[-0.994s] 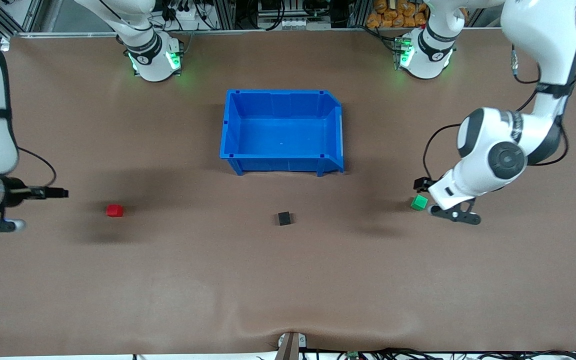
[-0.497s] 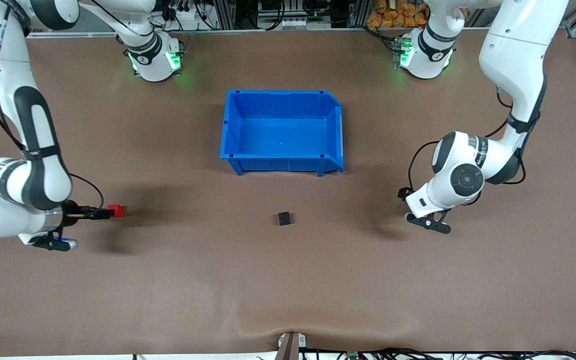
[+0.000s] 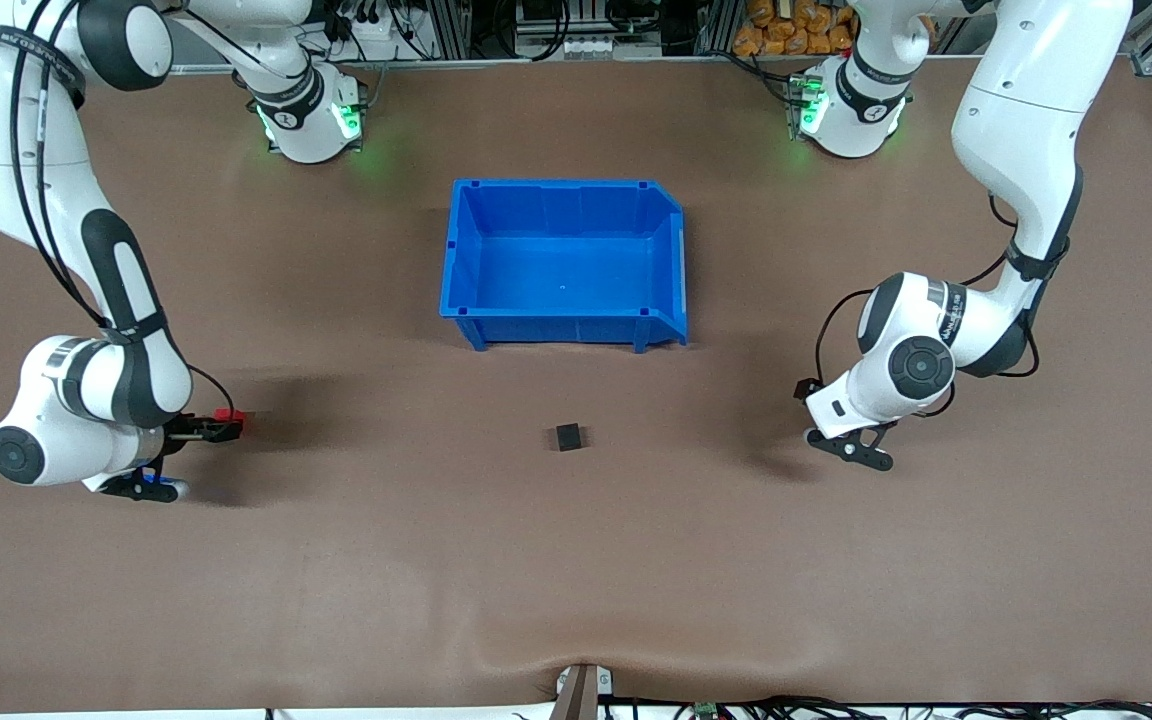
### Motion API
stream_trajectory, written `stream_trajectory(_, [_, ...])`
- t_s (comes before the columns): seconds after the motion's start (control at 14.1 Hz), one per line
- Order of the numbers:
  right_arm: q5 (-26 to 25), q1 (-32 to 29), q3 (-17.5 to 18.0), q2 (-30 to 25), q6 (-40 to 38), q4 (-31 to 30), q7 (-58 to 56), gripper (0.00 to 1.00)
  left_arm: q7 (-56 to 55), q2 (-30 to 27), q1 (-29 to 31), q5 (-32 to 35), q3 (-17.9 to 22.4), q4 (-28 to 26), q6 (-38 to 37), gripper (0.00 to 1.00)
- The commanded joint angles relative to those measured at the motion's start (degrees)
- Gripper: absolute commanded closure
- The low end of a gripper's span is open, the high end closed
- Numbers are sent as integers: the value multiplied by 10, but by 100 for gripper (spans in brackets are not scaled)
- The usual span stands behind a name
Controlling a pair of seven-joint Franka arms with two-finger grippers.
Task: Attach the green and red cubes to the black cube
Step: 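Lower and close the right gripper on the red cube while the left grasps green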
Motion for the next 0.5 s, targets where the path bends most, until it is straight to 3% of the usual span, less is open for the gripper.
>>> stream_trajectory(0.0, [-4,4,4,-4,6,-5,23,36,6,5,4,9,-2,4,4,92])
stream_trajectory(0.07, [-4,5,4,-3,6,-4,34,45,3,5,4,9,-2,5,4,100])
stream_trajectory(0.28, [-4,7,6,-4,0,-2,79,100,-2,5,4,6,-2,8,4,100])
stream_trajectory(0.43, [11,6,7,-5,-2,1,123,100,-6,1,8,-3,-2,9,4,100])
